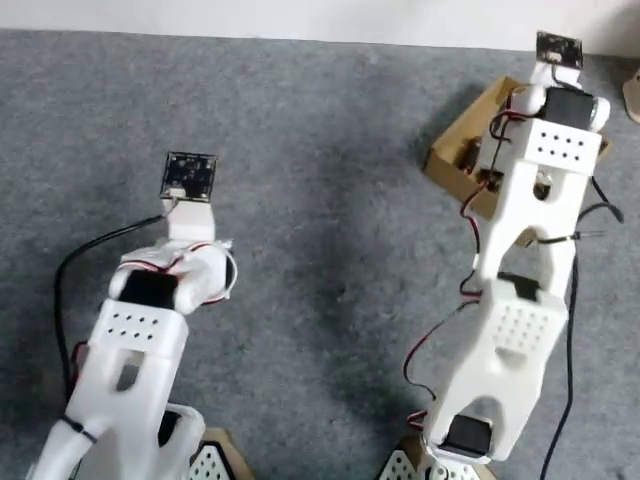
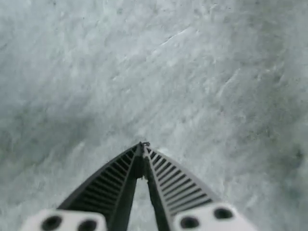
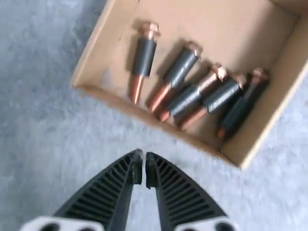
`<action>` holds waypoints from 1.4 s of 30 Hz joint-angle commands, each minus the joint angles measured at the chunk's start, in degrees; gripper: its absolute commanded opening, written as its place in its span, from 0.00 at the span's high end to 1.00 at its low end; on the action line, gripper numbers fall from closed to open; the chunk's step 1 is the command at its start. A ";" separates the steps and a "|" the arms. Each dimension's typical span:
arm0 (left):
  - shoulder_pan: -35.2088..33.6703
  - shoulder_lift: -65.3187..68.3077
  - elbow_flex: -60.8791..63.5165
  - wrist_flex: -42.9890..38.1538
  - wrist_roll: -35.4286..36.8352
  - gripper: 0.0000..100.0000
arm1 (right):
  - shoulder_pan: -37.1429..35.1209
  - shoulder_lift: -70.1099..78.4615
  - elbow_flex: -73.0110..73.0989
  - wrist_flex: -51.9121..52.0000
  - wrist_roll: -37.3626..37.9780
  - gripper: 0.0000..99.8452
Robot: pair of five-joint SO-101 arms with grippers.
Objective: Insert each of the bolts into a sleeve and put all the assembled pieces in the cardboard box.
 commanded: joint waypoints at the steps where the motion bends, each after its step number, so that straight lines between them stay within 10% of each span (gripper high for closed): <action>1: -2.77 -7.34 -2.51 3.43 -0.18 0.99 | -0.40 -13.93 15.16 0.48 1.85 1.00; 23: -9.98 -38.99 16.22 14.42 -5.71 0.99 | -1.10 -38.20 53.23 -0.75 5.36 1.00; 42: -13.58 -60.88 32.40 15.82 -10.20 0.99 | -0.66 -53.41 93.67 -25.01 5.01 1.00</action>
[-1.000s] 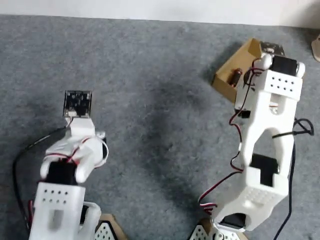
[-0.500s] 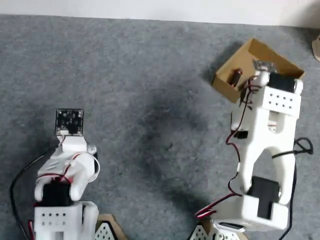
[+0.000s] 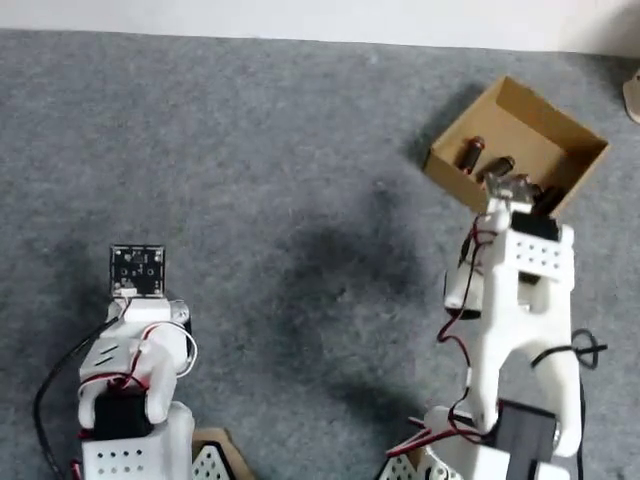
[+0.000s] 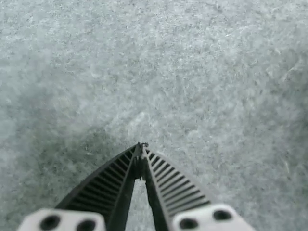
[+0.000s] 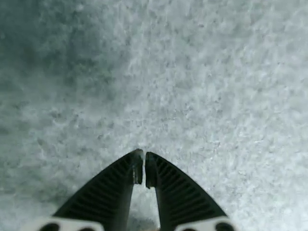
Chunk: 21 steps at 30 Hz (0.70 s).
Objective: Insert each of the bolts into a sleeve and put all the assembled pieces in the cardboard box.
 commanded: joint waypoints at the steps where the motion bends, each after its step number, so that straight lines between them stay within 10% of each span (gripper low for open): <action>1: -0.40 -0.66 0.22 2.02 -0.44 0.99 | -0.22 -3.74 5.85 -5.32 0.26 1.00; 21: -4.26 -0.66 3.30 12.22 -0.44 0.99 | -0.13 -15.96 26.68 -10.42 0.62 1.00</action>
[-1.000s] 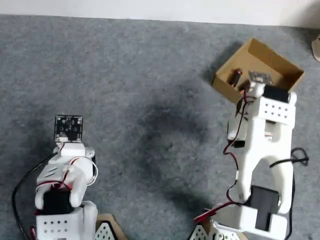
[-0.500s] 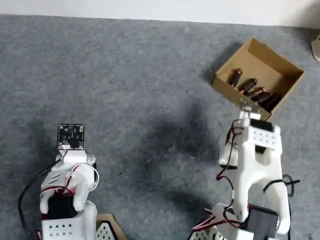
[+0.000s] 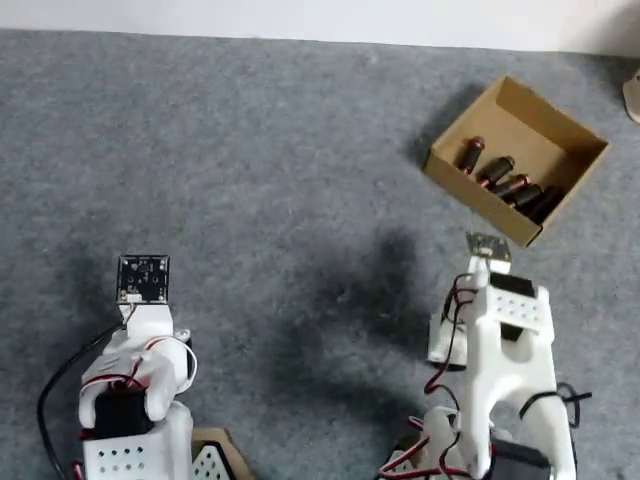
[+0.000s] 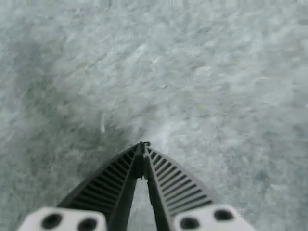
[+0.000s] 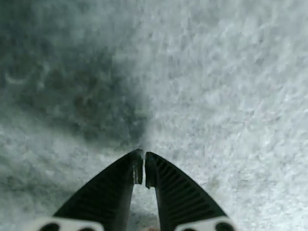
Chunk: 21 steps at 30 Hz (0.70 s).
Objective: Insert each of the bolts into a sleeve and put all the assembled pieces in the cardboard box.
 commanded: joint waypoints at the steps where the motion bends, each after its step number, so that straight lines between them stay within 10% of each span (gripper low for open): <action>1: -2.68 -0.84 3.03 -0.09 -0.35 0.99 | -0.13 -5.32 2.07 -1.45 0.53 1.00; 21: -9.80 -0.84 6.81 -0.09 -0.18 0.99 | 0.22 -27.12 21.23 -6.90 0.44 1.00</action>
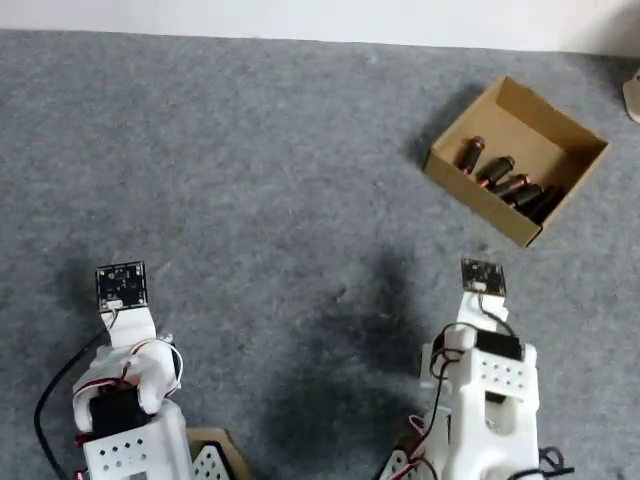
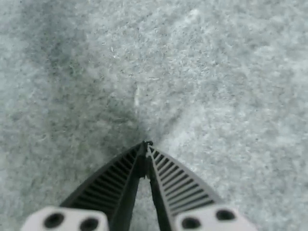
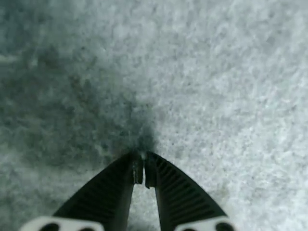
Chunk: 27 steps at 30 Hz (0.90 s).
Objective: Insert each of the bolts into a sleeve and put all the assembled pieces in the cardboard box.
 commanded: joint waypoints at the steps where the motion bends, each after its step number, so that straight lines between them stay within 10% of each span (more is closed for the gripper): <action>1: -0.48 -0.22 1.45 -0.09 -0.09 0.99 | 1.10 -4.62 1.36 -0.22 0.44 1.00; 27: -0.48 -0.22 1.45 -0.09 -0.09 0.99 | 16.40 -50.95 22.46 7.87 0.53 1.00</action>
